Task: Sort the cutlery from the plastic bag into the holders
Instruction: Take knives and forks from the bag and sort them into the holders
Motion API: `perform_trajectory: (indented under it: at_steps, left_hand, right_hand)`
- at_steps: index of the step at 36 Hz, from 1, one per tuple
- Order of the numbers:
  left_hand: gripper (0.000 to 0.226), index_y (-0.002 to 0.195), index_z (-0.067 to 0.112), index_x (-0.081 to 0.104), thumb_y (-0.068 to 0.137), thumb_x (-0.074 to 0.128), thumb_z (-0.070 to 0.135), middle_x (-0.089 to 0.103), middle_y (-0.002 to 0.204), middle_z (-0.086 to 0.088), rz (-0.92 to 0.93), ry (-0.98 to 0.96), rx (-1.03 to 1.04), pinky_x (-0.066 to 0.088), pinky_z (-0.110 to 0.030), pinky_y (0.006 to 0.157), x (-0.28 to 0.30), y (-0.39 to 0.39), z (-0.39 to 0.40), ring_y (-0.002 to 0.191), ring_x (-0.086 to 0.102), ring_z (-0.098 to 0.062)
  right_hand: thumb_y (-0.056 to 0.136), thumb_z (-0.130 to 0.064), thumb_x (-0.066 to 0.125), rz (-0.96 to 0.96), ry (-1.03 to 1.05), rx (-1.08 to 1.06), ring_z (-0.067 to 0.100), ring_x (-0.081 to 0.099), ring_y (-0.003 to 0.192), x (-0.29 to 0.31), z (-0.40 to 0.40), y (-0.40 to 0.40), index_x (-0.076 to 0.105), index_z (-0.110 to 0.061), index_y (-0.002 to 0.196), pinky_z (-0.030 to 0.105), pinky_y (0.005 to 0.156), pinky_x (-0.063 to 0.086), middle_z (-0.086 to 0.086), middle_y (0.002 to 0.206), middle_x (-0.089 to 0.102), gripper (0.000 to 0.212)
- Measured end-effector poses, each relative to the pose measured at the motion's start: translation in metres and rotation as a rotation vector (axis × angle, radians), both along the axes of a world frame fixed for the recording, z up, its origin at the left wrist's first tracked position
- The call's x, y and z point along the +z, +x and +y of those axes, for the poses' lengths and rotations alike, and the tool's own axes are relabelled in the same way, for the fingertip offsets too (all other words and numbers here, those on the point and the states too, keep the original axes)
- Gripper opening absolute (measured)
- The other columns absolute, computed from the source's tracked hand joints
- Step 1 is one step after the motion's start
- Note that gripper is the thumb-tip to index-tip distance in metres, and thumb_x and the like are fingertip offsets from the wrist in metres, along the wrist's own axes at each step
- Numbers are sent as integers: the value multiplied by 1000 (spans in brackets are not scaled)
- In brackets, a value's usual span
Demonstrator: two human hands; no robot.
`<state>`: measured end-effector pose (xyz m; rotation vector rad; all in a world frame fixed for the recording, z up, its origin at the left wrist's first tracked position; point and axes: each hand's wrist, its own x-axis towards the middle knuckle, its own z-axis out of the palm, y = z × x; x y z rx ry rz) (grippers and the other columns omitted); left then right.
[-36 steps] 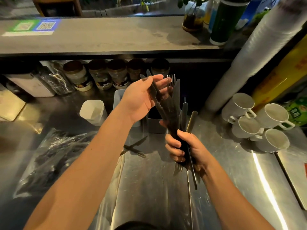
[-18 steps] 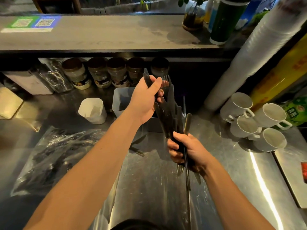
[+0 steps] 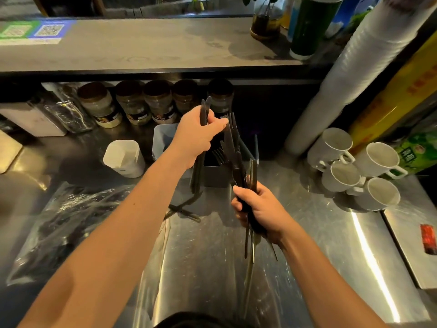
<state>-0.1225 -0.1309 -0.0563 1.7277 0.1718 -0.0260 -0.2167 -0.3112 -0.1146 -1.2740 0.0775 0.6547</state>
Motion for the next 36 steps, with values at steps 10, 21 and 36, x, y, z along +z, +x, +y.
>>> perform_trajectory:
  at_steps: [10,21,36]
  left_hand:
    - [20,95,18,54,104,48,36,44,66,6,57,-41,-184,24,-24,46,-7,-6,1,51,31,-9]
    - [19,90,28,51,93,68,18,66,79,5,-177,299,-226,47,-15,64,-5,-7,-3,64,56,-4]
    - [9,100,22,51,100,58,29,66,64,8,-400,-48,155,48,-22,62,31,39,24,65,66,-14]
  right_hand:
    - [101,-24,58,-242,-280,-62,14,53,64,-8,4,0,58,-16,93,32,63,46,0,71,57,11]
    - [101,-36,54,-193,-158,-73,10,51,67,-14,-2,-2,58,-29,117,25,61,45,1,78,49,17]
    - [105,-32,48,-49,-158,-184,11,40,52,-28,-6,-2,60,-7,97,22,49,36,-1,60,45,29]
